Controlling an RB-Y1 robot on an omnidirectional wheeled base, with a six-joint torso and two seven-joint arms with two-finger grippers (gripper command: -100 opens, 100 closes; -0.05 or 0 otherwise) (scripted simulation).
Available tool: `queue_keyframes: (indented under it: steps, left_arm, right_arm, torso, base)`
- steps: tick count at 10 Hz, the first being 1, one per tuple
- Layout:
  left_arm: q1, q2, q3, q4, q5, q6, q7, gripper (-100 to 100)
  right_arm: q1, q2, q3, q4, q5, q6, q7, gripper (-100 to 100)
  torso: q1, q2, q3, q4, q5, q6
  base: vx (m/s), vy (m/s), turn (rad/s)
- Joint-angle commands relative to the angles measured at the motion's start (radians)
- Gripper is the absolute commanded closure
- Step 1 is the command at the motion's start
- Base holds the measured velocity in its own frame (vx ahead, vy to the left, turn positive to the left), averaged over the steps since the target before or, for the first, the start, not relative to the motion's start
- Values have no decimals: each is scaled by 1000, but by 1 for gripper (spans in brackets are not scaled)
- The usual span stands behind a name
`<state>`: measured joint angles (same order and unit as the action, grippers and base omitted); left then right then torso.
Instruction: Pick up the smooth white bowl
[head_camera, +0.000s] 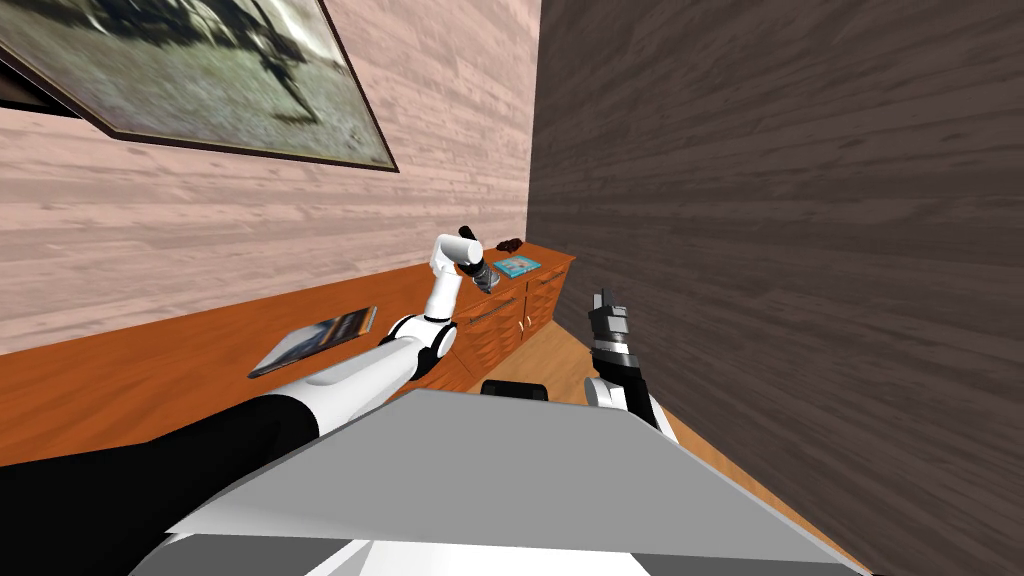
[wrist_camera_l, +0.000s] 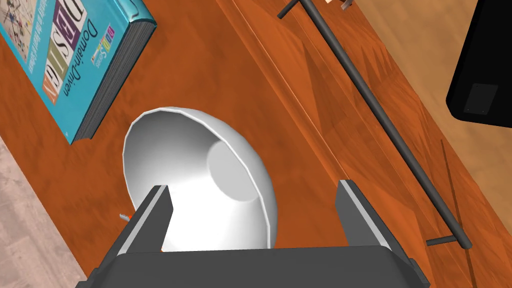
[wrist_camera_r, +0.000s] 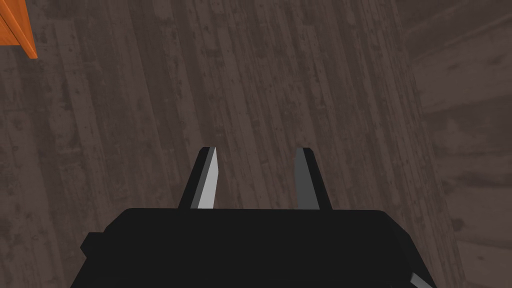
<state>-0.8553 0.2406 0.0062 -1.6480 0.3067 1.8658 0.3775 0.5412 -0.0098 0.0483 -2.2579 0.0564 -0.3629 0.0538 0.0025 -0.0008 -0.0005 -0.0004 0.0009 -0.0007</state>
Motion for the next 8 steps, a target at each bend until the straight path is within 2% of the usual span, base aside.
queue_keyframes:
  steps: [1,2,3,4,5,7,8]
  left_arm:
    - [-10,4,0,20,2,49,6,-100]
    - [-12,7,0,29,2,65,8,-100]
    - [-9,6,1,21,3,51,5,-100]
    - [-9,6,0,22,2,55,6,0]
    - [2,3,-2,43,-4,25,-1,-100]
    - [12,1,-5,63,-10,-5,-9,-100]
    - [9,2,-4,57,-8,6,-6,-100]
  right_arm:
    - [0,0,0,0,0,0,0,0]
    - [0,0,0,0,0,0,0,0]
    - [0,0,0,0,0,0,0,0]
    - [0,0,0,0,0,0,0,0]
    - [0,0,0,0,0,0,0,0]
    - [0,0,0,0,0,0,0,0]
    - [0,0,0,0,0,0,0,0]
  torso:
    - [0,0,0,0,0,0]
    - [1,-1,0,0,0,0]
    - [1,-1,-1,0,0,0]
    - [-1,0,0,0,0,0]
    - [-2,0,0,0,0,0]
    - [-3,0,0,0,-1,0]
    - [-4,0,0,0,-1,0]
  base:
    - [23,59,-20]
    - [30,60,-11]
    - [14,26,-4]
    - [2,5,1]
    - [5,-2,-8]
    - [9,-10,-12]
    - [4,-5,-1]
